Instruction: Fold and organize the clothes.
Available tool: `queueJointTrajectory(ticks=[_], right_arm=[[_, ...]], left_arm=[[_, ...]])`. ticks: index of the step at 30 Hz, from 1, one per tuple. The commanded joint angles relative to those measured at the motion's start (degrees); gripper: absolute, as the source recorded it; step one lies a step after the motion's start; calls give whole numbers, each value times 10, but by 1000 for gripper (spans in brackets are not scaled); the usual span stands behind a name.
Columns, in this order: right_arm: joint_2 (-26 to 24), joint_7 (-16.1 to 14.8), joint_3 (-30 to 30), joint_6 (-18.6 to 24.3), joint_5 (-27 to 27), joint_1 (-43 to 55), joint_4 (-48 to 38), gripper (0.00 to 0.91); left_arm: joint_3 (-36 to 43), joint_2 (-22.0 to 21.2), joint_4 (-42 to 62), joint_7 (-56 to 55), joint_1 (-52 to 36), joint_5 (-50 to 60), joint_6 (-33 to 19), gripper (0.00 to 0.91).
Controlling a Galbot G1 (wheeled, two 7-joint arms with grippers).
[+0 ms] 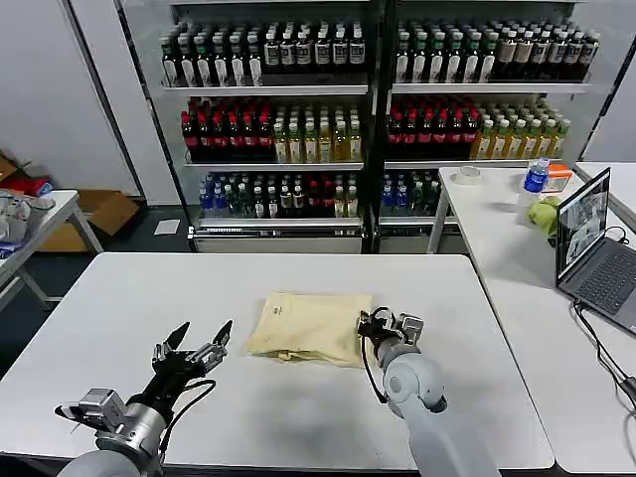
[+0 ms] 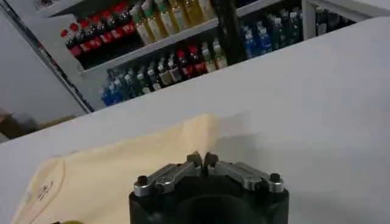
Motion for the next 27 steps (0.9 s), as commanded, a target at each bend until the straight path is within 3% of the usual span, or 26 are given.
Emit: queueJointTrajectory(ticks=[1, 8, 10, 18, 24, 27], right_arm=[[-10, -13, 0, 3, -41, 0, 0, 907], [-36, -38, 0, 61, -146, -42, 43, 907], [-53, -46, 6, 90, -197, -63, 59, 907], [-86, -61, 45, 147, -282, -132, 125, 907], [-92, -50, 75, 139, -304, -181, 186, 907], [-94, -32, 99, 90, -282, -216, 235, 907]], left_arm=[[-1, 2, 1, 0, 0, -1, 0, 907], [-1, 5, 5, 0, -5, -1, 0, 907], [-2, 6, 7, 0, -7, -1, -1, 907], [-6, 11, 11, 1, -9, 2, -3, 907], [-10, 15, 10, 0, -11, 4, -4, 907], [-10, 16, 9, -1, -9, 14, -5, 907]])
